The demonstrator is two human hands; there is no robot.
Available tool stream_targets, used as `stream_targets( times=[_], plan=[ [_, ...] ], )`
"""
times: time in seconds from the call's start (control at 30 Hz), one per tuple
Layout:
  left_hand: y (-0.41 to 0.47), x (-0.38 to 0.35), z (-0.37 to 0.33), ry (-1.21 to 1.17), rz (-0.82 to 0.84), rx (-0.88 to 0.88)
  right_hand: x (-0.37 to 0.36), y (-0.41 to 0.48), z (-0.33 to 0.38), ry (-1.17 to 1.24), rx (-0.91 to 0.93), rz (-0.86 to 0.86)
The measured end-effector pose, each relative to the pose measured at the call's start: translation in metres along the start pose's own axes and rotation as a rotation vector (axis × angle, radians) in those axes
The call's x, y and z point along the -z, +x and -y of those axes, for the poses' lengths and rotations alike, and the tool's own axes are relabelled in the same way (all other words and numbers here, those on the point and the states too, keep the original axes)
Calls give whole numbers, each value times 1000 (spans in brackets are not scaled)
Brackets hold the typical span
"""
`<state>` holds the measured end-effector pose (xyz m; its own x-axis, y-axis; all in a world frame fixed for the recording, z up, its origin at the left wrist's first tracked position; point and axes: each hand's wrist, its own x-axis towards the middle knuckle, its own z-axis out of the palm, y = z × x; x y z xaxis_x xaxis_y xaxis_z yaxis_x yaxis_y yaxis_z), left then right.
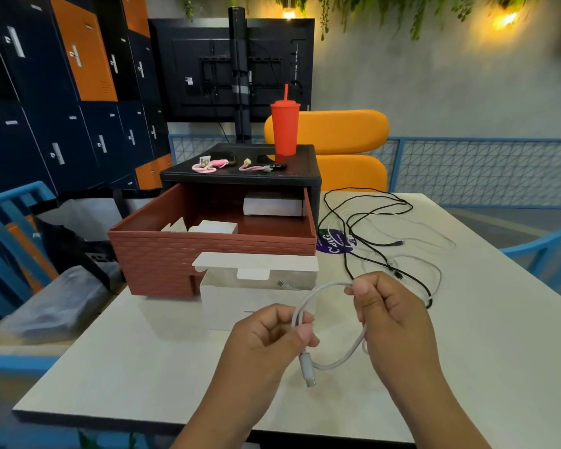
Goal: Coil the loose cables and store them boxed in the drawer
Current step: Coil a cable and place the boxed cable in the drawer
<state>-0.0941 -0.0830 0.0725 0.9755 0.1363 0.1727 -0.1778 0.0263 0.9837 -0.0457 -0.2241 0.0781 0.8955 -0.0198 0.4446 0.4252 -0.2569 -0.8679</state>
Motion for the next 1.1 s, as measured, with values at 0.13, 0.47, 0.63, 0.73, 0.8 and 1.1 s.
stream_targets(
  times=[0.13, 0.47, 0.63, 0.73, 0.8, 1.1],
  plan=[
    [-1, 8, -2, -140, 67, 102, 0, -1, 0, -3, -9, -7],
    [-1, 5, -4, -183, 97, 128, 4, 4, 0, -1, 35, -65],
    [-3, 2, -8, -480, -19, 154, 13, 10, 0, -118, 125, -75],
    [1, 14, -6, -843, -19, 184, 20, 13, -4, -262, 157, -70],
    [5, 27, 0, -1058, 171, 132, 26, 13, -9, -363, 155, -43],
    [8, 34, 9, -1055, 94, 33, 36, -1, -8, -796, -6, 578]
  ],
)
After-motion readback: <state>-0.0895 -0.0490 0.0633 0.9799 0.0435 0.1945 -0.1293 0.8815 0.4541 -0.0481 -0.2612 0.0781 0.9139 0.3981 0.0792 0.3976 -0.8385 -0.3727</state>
